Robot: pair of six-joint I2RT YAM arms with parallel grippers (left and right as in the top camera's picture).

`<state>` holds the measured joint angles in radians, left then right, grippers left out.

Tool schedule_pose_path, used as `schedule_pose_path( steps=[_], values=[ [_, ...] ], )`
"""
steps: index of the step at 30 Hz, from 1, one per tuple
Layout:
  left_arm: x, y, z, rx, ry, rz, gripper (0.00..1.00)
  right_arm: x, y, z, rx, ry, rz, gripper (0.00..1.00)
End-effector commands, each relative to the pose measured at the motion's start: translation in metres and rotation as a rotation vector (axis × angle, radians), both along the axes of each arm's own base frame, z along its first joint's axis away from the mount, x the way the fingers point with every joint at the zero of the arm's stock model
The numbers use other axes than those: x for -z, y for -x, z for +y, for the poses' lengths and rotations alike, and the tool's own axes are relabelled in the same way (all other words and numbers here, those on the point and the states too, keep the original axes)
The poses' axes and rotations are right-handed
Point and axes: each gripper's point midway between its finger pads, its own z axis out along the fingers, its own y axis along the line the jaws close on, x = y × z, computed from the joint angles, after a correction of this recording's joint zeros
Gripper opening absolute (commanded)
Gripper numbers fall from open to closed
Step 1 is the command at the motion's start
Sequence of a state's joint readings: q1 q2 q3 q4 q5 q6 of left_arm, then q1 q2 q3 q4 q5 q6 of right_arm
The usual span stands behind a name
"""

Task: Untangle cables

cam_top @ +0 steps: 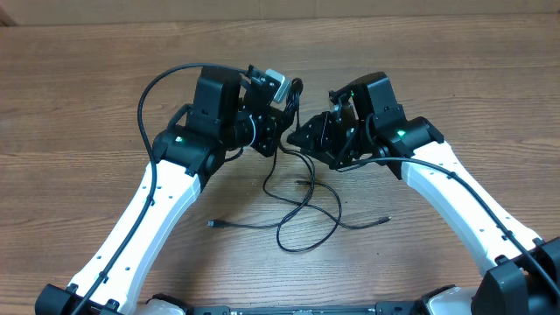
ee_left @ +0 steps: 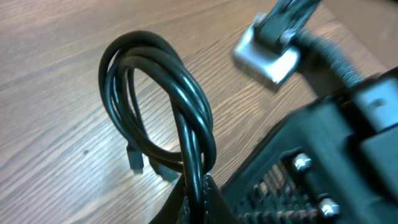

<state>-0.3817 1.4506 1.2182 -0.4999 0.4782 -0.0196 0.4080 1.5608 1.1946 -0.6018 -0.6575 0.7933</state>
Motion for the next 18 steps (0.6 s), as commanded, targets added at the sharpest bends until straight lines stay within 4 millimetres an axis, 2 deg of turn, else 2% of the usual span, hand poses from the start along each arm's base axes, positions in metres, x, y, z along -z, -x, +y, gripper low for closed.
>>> schedule_pose_path(
  steps=[1, 2, 6, 11, 18],
  values=[
    [0.000, -0.009, 0.023, -0.090, -0.117, -0.039, 0.04, -0.009, -0.006, 0.004, -0.046, -0.015, -0.102, 0.46],
    [0.006, -0.008, 0.028, -0.106, -0.145, -0.021, 0.04, -0.013, -0.014, 0.006, -0.055, -0.017, -0.165, 0.47],
    [0.008, -0.003, 0.026, -0.094, -0.137, 0.004, 0.04, -0.020, -0.030, 0.004, -0.058, 0.014, -0.303, 0.54],
    [0.007, 0.005, 0.019, -0.049, -0.101, 0.030, 0.04, -0.026, -0.039, 0.005, -0.141, 0.064, -0.482, 0.54],
    [0.004, 0.010, 0.012, -0.036, -0.046, 0.065, 0.04, -0.014, -0.048, -0.010, -0.116, 0.185, -0.518, 0.53]
  ],
)
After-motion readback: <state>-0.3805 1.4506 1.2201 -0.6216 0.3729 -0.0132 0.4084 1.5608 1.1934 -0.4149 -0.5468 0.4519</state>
